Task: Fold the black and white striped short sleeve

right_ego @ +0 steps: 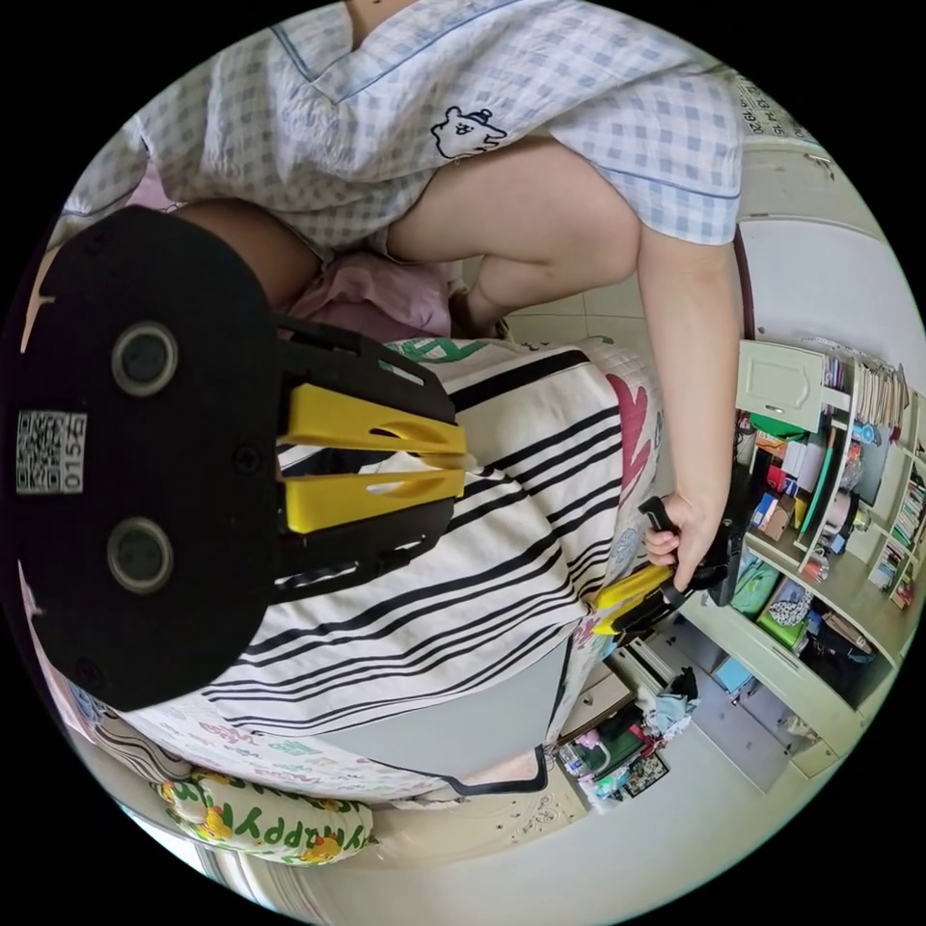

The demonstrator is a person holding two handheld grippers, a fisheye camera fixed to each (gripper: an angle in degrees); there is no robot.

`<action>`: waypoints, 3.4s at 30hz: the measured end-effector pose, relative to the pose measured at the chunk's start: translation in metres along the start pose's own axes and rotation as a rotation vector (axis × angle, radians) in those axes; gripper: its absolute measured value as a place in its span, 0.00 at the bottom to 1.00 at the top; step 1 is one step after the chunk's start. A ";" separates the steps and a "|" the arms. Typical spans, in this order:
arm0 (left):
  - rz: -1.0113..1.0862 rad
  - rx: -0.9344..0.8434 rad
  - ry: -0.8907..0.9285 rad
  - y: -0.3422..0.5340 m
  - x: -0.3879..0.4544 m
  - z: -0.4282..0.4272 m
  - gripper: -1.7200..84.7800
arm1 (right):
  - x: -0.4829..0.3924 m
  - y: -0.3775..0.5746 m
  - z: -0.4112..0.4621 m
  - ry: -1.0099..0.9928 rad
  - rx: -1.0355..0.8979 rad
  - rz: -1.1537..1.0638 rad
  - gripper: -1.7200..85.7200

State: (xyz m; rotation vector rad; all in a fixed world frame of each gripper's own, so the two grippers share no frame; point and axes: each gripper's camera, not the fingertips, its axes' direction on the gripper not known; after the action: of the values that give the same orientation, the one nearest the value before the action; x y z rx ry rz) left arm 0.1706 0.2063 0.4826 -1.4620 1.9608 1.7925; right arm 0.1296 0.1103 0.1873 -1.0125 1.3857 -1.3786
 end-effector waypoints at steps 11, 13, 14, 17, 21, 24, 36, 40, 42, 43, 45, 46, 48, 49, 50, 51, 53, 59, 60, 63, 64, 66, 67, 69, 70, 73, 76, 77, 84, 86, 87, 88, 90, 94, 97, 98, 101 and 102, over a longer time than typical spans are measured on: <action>-0.004 0.128 0.043 0.027 -0.009 -0.018 0.02 | 0.003 0.022 -0.014 -0.026 0.059 -0.005 0.01; 0.007 0.126 0.037 0.032 -0.009 -0.018 0.01 | 0.005 0.027 -0.013 -0.046 0.063 -0.007 0.01; 0.014 0.117 0.020 0.036 -0.009 -0.016 0.01 | 0.005 0.030 -0.010 -0.061 0.057 -0.014 0.01; 0.015 0.082 -0.035 0.046 -0.012 -0.006 0.01 | -0.001 0.034 0.005 -0.054 0.009 -0.055 0.01; 0.001 0.056 -0.030 0.063 -0.019 0.003 0.02 | -0.010 0.040 0.010 -0.001 -0.015 -0.074 0.01; 0.047 0.075 0.018 0.080 -0.018 0.000 0.02 | -0.010 0.053 0.002 0.026 -0.008 -0.062 0.02; 0.406 0.371 -0.204 0.183 0.063 -0.059 0.12 | 0.045 0.215 -0.082 0.040 0.382 0.267 0.02; 0.774 0.604 -0.271 0.240 0.147 -0.040 0.15 | 0.039 0.287 -0.103 0.224 0.588 0.443 0.03; 0.983 0.742 -0.326 0.283 0.195 -0.005 0.15 | 0.030 0.337 -0.106 0.343 0.741 0.588 0.04; 1.024 0.768 -0.326 0.293 0.204 0.005 0.16 | 0.027 0.349 -0.105 0.371 0.777 0.626 0.04; 1.188 0.857 -0.291 0.327 0.237 0.050 0.16 | 0.018 0.397 -0.096 0.467 0.875 0.778 0.06; 1.217 0.843 -0.280 0.332 0.246 0.062 0.16 | 0.017 0.409 -0.093 0.487 0.888 0.821 0.07; 1.246 0.727 -0.244 0.339 0.280 0.106 0.16 | 0.016 0.448 -0.081 0.518 0.886 0.950 0.08; 1.245 0.698 -0.229 0.339 0.287 0.116 0.16 | 0.017 0.455 -0.077 0.513 0.870 0.972 0.08; 1.255 0.637 -0.184 0.339 0.300 0.137 0.16 | 0.019 0.468 -0.071 0.499 0.832 0.992 0.08; 1.270 0.570 -0.145 0.336 0.313 0.160 0.16 | 0.022 0.478 -0.065 0.492 0.798 1.001 0.09; 1.284 0.484 -0.161 0.329 0.336 0.197 0.16 | 0.026 0.491 -0.057 0.503 0.752 1.018 0.11; 1.180 0.070 -0.283 0.261 0.410 0.346 0.17 | 0.054 0.530 -0.035 0.456 0.585 1.224 0.13; 1.172 -0.002 -0.312 0.248 0.419 0.377 0.17 | 0.060 0.539 -0.030 0.424 0.549 1.273 0.14; 1.094 -0.116 -0.396 0.213 0.429 0.448 0.16 | 0.067 0.557 -0.021 0.349 0.571 1.319 0.14; 1.067 -0.139 -0.414 0.205 0.429 0.462 0.16 | 0.067 0.559 -0.020 0.332 0.581 1.316 0.13; 0.973 -0.227 -0.418 0.179 0.424 0.509 0.16 | 0.072 0.563 -0.015 0.301 0.587 1.311 0.12; 0.946 -0.249 -0.413 0.173 0.422 0.519 0.16 | 0.072 0.563 -0.014 0.307 0.591 1.310 0.12; 0.859 -0.355 -0.399 0.151 0.411 0.557 0.17 | 0.079 0.561 -0.013 0.300 0.583 1.290 0.11; 0.842 -0.385 -0.411 0.146 0.408 0.565 0.17 | 0.081 0.561 -0.012 0.299 0.581 1.289 0.11; 0.805 -0.474 -0.483 0.132 0.397 0.593 0.16 | 0.089 0.560 -0.011 0.273 0.598 1.264 0.06; 0.812 -0.471 -0.487 0.123 0.394 0.593 0.11 | 0.092 0.562 -0.010 0.288 0.617 1.233 0.03; 0.829 -0.477 -0.456 0.120 0.393 0.590 0.08 | 0.093 0.565 -0.010 0.280 0.635 1.235 0.03; 0.815 -0.315 -0.215 0.094 0.392 0.512 0.04 | 0.087 0.560 -0.036 0.308 0.700 1.223 0.02; 0.817 -0.233 -0.116 0.090 0.392 0.466 0.03 | 0.082 0.547 -0.052 0.330 0.731 1.163 0.02; 0.820 -0.180 -0.051 0.088 0.388 0.432 0.03 | 0.078 0.537 -0.062 0.318 0.762 1.115 0.02; 0.823 -0.156 -0.019 0.087 0.385 0.415 0.03 | 0.076 0.531 -0.067 0.305 0.780 1.089 0.02; 0.797 -0.078 0.069 0.085 0.364 0.345 0.03 | 0.073 0.500 -0.086 0.203 0.851 0.961 0.02; 0.773 0.019 0.123 0.088 0.321 0.243 0.03 | 0.068 0.423 -0.099 0.021 0.876 0.707 0.02; 0.725 0.115 0.193 0.092 0.270 0.163 0.03 | 0.064 0.345 -0.094 -0.103 0.805 0.506 0.02; 0.698 0.148 0.216 0.093 0.246 0.135 0.03 | 0.062 0.315 -0.090 -0.148 0.774 0.447 0.02; 0.618 0.215 0.238 0.097 0.185 0.079 0.03 | 0.054 0.244 -0.075 -0.214 0.676 0.332 0.02; 0.582 0.237 0.247 0.098 0.160 0.060 0.03 | 0.049 0.217 -0.068 -0.221 0.635 0.291 0.02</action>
State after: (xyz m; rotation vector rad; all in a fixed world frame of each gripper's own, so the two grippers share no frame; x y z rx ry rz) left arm -0.0111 0.1501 0.4326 -1.1572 2.8397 1.5164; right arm 0.0615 0.0887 -0.0341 -0.4981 0.8052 -1.3113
